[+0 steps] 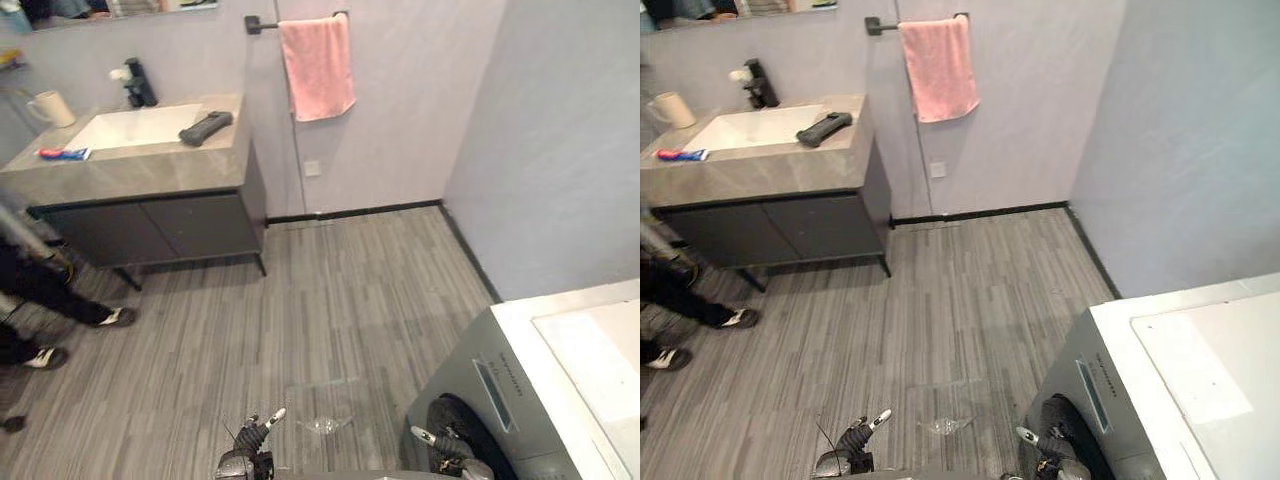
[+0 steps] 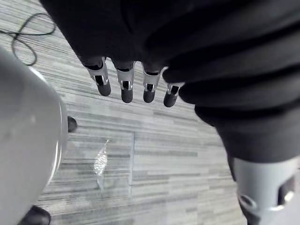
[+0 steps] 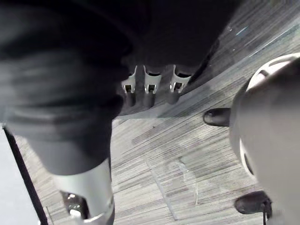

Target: Pick up the laundry basket with both hands and put the clothes into the washing machine.

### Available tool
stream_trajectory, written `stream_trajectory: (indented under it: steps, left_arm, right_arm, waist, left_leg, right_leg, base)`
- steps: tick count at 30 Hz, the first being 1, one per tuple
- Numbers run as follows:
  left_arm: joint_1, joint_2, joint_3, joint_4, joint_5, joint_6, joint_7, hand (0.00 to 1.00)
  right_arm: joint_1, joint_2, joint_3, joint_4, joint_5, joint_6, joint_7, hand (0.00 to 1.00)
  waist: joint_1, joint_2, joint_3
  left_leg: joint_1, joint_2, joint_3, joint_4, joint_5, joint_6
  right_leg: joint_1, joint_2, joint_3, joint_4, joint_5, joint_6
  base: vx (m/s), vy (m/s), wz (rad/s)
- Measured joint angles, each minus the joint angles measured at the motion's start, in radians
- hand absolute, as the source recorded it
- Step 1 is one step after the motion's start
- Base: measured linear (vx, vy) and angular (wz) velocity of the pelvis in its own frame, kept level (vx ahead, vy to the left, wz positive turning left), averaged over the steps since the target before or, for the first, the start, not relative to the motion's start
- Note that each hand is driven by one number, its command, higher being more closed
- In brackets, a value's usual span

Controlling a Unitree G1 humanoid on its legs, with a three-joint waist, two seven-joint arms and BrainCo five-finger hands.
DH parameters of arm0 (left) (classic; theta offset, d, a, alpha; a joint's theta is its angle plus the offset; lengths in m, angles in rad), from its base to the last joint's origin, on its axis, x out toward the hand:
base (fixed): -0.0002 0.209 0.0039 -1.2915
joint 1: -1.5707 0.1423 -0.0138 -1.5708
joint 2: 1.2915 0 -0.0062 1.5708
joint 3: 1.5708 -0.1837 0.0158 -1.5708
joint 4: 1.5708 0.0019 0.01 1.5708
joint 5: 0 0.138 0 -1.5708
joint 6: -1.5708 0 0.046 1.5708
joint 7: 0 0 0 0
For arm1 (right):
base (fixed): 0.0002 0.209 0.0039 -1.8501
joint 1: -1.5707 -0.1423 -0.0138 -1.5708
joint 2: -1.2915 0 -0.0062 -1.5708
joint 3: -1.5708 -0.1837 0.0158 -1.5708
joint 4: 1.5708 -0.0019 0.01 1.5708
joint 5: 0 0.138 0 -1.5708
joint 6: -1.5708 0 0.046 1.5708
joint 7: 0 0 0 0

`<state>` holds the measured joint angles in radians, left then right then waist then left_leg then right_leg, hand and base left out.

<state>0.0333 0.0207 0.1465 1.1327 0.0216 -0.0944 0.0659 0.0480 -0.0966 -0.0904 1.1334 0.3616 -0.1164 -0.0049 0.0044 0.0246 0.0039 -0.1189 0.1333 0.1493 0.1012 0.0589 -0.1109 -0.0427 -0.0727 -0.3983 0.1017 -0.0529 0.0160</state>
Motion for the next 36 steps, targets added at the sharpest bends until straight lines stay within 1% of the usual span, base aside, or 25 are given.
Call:
stream_trajectory:
  steps: [1, 2, 3, 5, 6, 9, 11, 12, 13, 14, 15, 16, 17, 18, 19, 21, 22, 23, 24, 25, 26, 28, 29, 32, 36]
  left_arm:
    - [0.019, 0.009, 0.002, 0.006, 0.022, 0.0, -0.001, 0.0]
    - [0.028, 0.02, 0.026, 0.007, 0.03, 0.002, -0.001, 0.0]
    - [0.029, 0.017, 0.075, 0.006, 0.03, 0.004, 0.0, 0.0]
    - [0.041, 0.011, 0.158, 0.004, 0.032, 0.004, 0.0, 0.0]
    - [0.047, 0.006, 0.173, 0.004, 0.035, 0.004, 0.0, 0.0]
    - [0.055, -0.008, 0.176, 0.005, 0.056, 0.004, -0.001, 0.0]
    - [0.054, -0.016, 0.162, 0.004, 0.061, 0.003, -0.001, 0.0]
    - [0.043, -0.009, 0.137, 0.003, 0.06, 0.002, -0.001, 0.0]
    - [0.036, -0.001, 0.12, 0.002, 0.06, 0.002, -0.001, 0.0]
    - [0.028, 0.013, 0.077, -0.002, 0.059, 0.001, 0.001, 0.0]
    - [0.028, 0.022, 0.032, -0.004, 0.057, 0.0, 0.001, 0.0]
    - [0.026, 0.032, 0.009, -0.003, 0.056, -0.001, 0.001, 0.0]
    - [0.019, 0.04, -0.01, -0.002, 0.054, 0.0, 0.002, 0.0]
    - [0.01, 0.042, -0.026, -0.004, 0.051, -0.002, 0.002, 0.0]
    - [0.003, 0.04, -0.028, -0.006, 0.051, -0.003, 0.002, 0.0]
    - [-0.003, 0.045, -0.028, -0.005, 0.05, -0.003, 0.002, 0.0]
    - [-0.012, 0.048, -0.03, -0.002, 0.048, -0.003, 0.0, 0.0]
    - [-0.012, 0.051, -0.034, 0.0, 0.048, -0.003, 0.0, 0.0]
    - [-0.014, 0.044, -0.035, 0.008, 0.047, -0.004, 0.0, 0.0]
    - [-0.015, 0.036, -0.034, 0.008, 0.047, -0.005, -0.001, 0.0]
    - [-0.014, 0.02, -0.022, 0.013, 0.047, -0.004, 0.0, 0.0]
    - [-0.011, 0.01, -0.005, 0.03, 0.047, -0.003, -0.001, 0.0]
    - [-0.011, 0.011, 0.016, 0.038, 0.045, -0.001, -0.001, 0.0]
    - [-0.012, 0.013, 0.018, 0.038, 0.029, -0.001, -0.003, 0.0]
    - [-0.011, 0.018, 0.02, 0.044, 0.015, 0.001, -0.019, 0.0]
  right_arm:
    - [0.007, 0.002, -0.018, 0.0, 0.015, -0.001, 0.0, 0.0]
    - [0.008, 0.008, -0.03, -0.001, 0.023, -0.007, 0.0, 0.0]
    - [0.006, 0.01, -0.03, -0.001, 0.023, -0.008, -0.002, 0.0]
    - [0.005, 0.02, -0.024, -0.004, 0.022, -0.012, -0.011, 0.0]
    - [0.007, 0.019, -0.022, -0.018, 0.022, -0.014, -0.011, 0.0]
    - [0.019, 0.015, -0.019, -0.027, 0.022, -0.017, -0.011, 0.0]
    - [0.021, 0.011, -0.019, -0.027, 0.02, -0.015, -0.011, 0.0]
    - [0.025, 0.02, -0.019, -0.027, 0.016, -0.013, -0.011, 0.0]
    - [0.027, 0.024, -0.019, -0.028, 0.01, -0.013, -0.012, 0.0]
    - [0.038, 0.027, -0.019, -0.036, 0.005, -0.012, -0.012, 0.0]
    - [0.045, 0.031, -0.017, -0.042, 0.001, -0.012, -0.012, 0.0]
    - [0.043, 0.033, -0.01, -0.044, 0.001, -0.013, -0.011, 0.0]
    - [0.034, 0.037, 0.0, -0.048, 0.001, -0.013, -0.011, 0.0]
    - [0.026, 0.036, 0.011, -0.049, 0.002, -0.014, -0.012, 0.0]
    - [0.014, 0.038, 0.019, -0.049, 0.001, -0.015, -0.011, 0.0]
    - [0.002, 0.047, 0.021, -0.049, 0.001, -0.015, -0.012, 0.0]
    - [-0.006, 0.058, 0.021, -0.049, 0.001, -0.017, -0.012, 0.0]
    - [-0.009, 0.058, 0.019, -0.047, 0.002, -0.017, -0.012, 0.0]
    - [-0.013, 0.045, 0.009, -0.044, 0.002, -0.017, -0.012, 0.0]
    - [-0.021, 0.036, 0.008, -0.038, 0.002, -0.018, -0.013, 0.0]
    - [-0.023, 0.025, 0.005, -0.036, 0.003, -0.018, -0.013, 0.0]
    - [-0.022, 0.02, 0.003, -0.021, 0.002, -0.016, -0.008, 0.0]
    - [-0.021, 0.025, 0.0, -0.012, 0.002, -0.013, 0.001, 0.0]
    - [-0.023, 0.031, -0.016, 0.002, 0.002, -0.014, 0.007, 0.0]
    - [-0.023, 0.03, -0.042, 0.053, -0.002, -0.014, 0.007, 0.0]
  waist:
    - [0.002, 0.022, -0.007]
    - [-0.003, 0.011, -0.002]
    - [-0.001, -0.001, 0.0]
    - [0.011, -0.006, 0.008]
    - [0.008, -0.004, 0.008]
    - [-0.004, 0.005, -0.005]
    - [-0.019, 0.008, -0.01]
    - [-0.018, -0.004, -0.011]
    - [-0.018, -0.019, -0.008]
    - [-0.02, -0.03, 0.003]
    - [-0.028, -0.053, 0.006]
    - [-0.032, -0.056, 0.008]
    - [-0.048, -0.063, 0.009]
    - [-0.048, -0.047, 0.016]
    - [-0.045, -0.06, 0.02]
    - [-0.047, -0.068, 0.025]
    - [-0.053, -0.079, 0.029]
    - [-0.056, -0.083, 0.028]
    - [-0.056, -0.074, 0.027]
    - [-0.051, -0.053, 0.032]
    - [-0.053, -0.033, 0.028]
    - [-0.052, -0.017, 0.023]
    - [-0.052, -0.017, 0.022]
    - [-0.051, -0.021, 0.021]
    - [-0.051, -0.026, 0.014]
  left_leg:
    - [0.018, 0.004, -0.008, -0.075, -0.022, 0.036]
    - [-0.003, -0.007, -0.032, -0.082, -0.028, 0.039]
    - [-0.005, -0.013, -0.041, -0.079, -0.028, 0.039]
    - [0.011, -0.016, -0.006, -0.086, -0.027, 0.04]
    - [0.02, -0.022, -0.002, -0.088, -0.027, 0.04]
    - [0.036, -0.034, 0.001, -0.112, -0.027, 0.04]
    - [0.041, -0.057, -0.009, -0.145, -0.028, 0.04]
    - [0.056, -0.082, -0.01, -0.176, -0.037, 0.052]
    - [0.064, -0.101, -0.008, -0.148, -0.041, 0.074]
    - [0.069, -0.128, -0.005, -0.091, -0.074, 0.109]
    - [0.088, -0.145, -0.021, -0.087, -0.088, 0.113]
    - [0.093, -0.153, -0.033, -0.09, -0.09, 0.115]
    - [0.103, -0.151, -0.05, -0.098, -0.088, 0.119]
    - [0.112, -0.139, -0.054, -0.101, -0.084, 0.124]
    - [0.113, -0.128, -0.054, -0.101, -0.083, 0.125]
    - [0.113, -0.118, -0.059, -0.1, -0.084, 0.118]
    - [0.112, -0.106, -0.065, -0.096, -0.087, 0.095]
    - [0.112, -0.108, -0.072, -0.092, -0.093, 0.085]
    - [0.116, -0.092, -0.077, -0.089, -0.099, 0.076]
    - [0.117, -0.079, -0.078, -0.089, -0.106, 0.066]
    - [0.116, -0.065, -0.077, -0.096, -0.106, 0.065]
    - [0.124, -0.05, -0.078, -0.103, -0.107, 0.052]
    - [0.135, -0.039, -0.084, -0.103, -0.106, 0.049]
    - [0.142, -0.029, -0.093, -0.106, -0.112, 0.039]
    - [0.151, -0.034, -0.096, -0.122, -0.112, 0.039]
  right_leg:
    - [-0.016, 0.027, 0.008, 0.008, -0.01, 0.003]
    - [-0.04, 0.049, 0.097, 0.022, -0.013, 0.012]
    - [-0.057, 0.051, 0.129, 0.036, -0.011, 0.001]
    - [-0.084, 0.036, 0.174, 0.084, -0.029, -0.004]
    - [-0.087, 0.032, 0.187, 0.099, -0.042, -0.002]
    - [-0.092, 0.022, 0.214, 0.103, -0.048, 0.001]
    - [-0.108, 0.018, 0.231, 0.113, -0.063, 0.018]
    - [-0.128, -0.005, 0.236, 0.151, -0.091, 0.037]
    - [-0.14, -0.027, 0.238, 0.184, -0.109, 0.054]
    - [-0.141, -0.052, 0.237, 0.253, -0.15, 0.111]
    - [-0.162, -0.075, 0.246, 0.356, -0.178, 0.12]
    - [-0.18, -0.08, 0.267, 0.408, -0.167, 0.105]
    - [-0.215, -0.085, 0.295, 0.48, -0.148, 0.093]
    - [-0.249, -0.081, 0.316, 0.516, -0.154, 0.066]
    - [-0.262, -0.074, 0.324, 0.473, -0.161, 0.053]
    - [-0.258, -0.062, 0.339, 0.402, -0.155, 0.051]
    - [-0.232, -0.026, 0.408, 0.204, -0.099, 0.055]
    - [-0.206, -0.017, 0.438, 0.151, 0.004, 0.058]
    - [-0.192, -0.006, 0.435, 0.134, 0.023, 0.051]
    - [-0.188, 0.005, 0.428, 0.124, 0.021, 0.048]
    - [-0.182, 0.019, 0.426, 0.102, 0.026, 0.041]
    - [-0.152, 0.041, 0.416, 0.054, 0.038, 0.028]
    - [-0.124, 0.05, 0.403, 0.029, 0.041, 0.024]
    - [-0.098, 0.059, 0.388, 0.002, 0.045, 0.018]
    - [-0.08, 0.053, 0.375, -0.024, 0.054, 0.022]
  base:
    - [-0.09, 0.087, 0.37]
    - [-0.09, 0.084, 0.3]
    - [-0.04, 0.063, 0.04]
    - [-0.04, 0.058, -0.39]
    - [-0.07, 0.046, -0.42]
    - [0.0, 0.061, -0.17]
    - [0.05, 0.061, 0.04]
    - [0.1, 0.078, 0.1]
    - [0.16, 0.084, 0.21]
    - [0.19, 0.065, 0.28]
    - [0.17, 0.04, 0.32]
    - [0.12, 0.02, 0.39]
    - [0.17, 0.002, 0.41]
    - [0.21, -0.009, 0.3]
    - [0.21, -0.032, 0.14]
    - [0.12, -0.087, 0.07]
    - [0.14, -0.126, 0.13]
    - [0.18, -0.142, 0.08]
    - [0.21, -0.16, 0.02]
    - [0.2, -0.148, -0.08]
    - [0.11, -0.088, -0.07]
    - [0.15, -0.082, -0.01]
    - [0.2, -0.105, 0.11]
    - [0.09, -0.037, 0.15]
    - [0.03, 0.034, 0.09]
